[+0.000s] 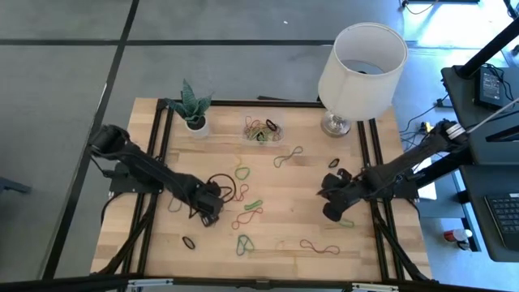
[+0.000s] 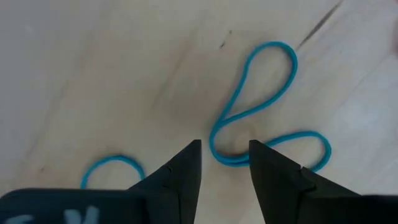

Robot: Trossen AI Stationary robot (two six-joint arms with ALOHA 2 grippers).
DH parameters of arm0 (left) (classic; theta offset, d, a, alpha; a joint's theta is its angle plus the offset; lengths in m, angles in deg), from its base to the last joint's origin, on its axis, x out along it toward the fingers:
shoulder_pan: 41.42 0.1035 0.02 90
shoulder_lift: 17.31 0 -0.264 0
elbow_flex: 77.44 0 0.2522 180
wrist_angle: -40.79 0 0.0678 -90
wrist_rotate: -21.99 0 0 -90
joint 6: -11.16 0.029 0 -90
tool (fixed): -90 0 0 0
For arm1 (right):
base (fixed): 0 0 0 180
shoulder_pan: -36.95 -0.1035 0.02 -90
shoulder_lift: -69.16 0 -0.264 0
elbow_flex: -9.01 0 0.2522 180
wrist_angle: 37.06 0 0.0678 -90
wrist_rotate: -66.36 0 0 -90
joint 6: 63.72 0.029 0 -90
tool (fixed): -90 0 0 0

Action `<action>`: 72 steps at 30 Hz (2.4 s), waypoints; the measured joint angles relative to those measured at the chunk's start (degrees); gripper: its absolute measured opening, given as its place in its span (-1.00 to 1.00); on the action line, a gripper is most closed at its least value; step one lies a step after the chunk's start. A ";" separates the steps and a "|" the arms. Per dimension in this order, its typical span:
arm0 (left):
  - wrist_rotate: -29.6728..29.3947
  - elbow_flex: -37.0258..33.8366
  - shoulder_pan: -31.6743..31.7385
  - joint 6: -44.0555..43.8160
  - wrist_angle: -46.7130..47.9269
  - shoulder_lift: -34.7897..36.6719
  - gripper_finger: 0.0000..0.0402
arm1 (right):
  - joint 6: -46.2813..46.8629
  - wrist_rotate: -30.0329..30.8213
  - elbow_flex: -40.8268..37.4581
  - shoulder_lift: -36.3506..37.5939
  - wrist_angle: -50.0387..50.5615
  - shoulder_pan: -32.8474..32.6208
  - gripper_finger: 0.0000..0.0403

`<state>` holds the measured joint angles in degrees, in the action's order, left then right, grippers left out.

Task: Pick and place rubber bands into bin
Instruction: Put the blue rubber band into the transparent bin

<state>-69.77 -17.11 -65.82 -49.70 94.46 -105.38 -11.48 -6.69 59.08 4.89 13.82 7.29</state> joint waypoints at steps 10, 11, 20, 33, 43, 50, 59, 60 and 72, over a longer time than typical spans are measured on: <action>-0.24 0.22 -0.31 0.07 -0.59 -4.42 -0.61 | 1.51 -0.03 -9.65 17.63 -5.03 -1.89 -0.99; -0.35 0.26 -0.31 0.07 -0.45 -4.87 -0.67 | 1.49 -0.02 -10.10 18.90 -5.08 -1.91 -0.99; 0.23 3.75 0.27 -0.46 2.63 -5.80 -0.99 | -5.03 -0.07 -11.40 24.89 -2.22 -1.89 -0.98; -6.99 25.10 7.60 15.00 10.84 -5.50 -0.99 | -6.23 -0.05 -11.40 24.92 0.44 -1.84 -0.98; -14.19 39.04 22.94 44.46 9.50 -5.44 -0.99 | -3.82 3.81 -11.40 24.92 -1.89 -1.84 -0.98; -8.52 39.76 36.90 62.39 -2.95 -6.36 -0.99 | -0.51 9.04 -11.40 24.92 -3.65 -1.84 -0.98; 3.07 39.73 48.31 71.93 -13.15 -16.69 -0.99 | 1.73 9.23 -11.40 24.46 -4.88 0.98 -0.98; 3.59 39.72 48.83 72.46 -14.43 -18.20 -0.99 | 1.76 9.27 -11.40 24.42 -5.56 1.51 -0.98; 4.48 39.69 49.79 70.33 -16.23 -28.12 -0.99 | 1.73 9.75 -11.40 24.16 -7.61 7.10 -0.98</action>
<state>-65.29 22.58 -16.03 20.63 78.23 -133.50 -9.75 3.06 47.68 29.04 6.21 14.39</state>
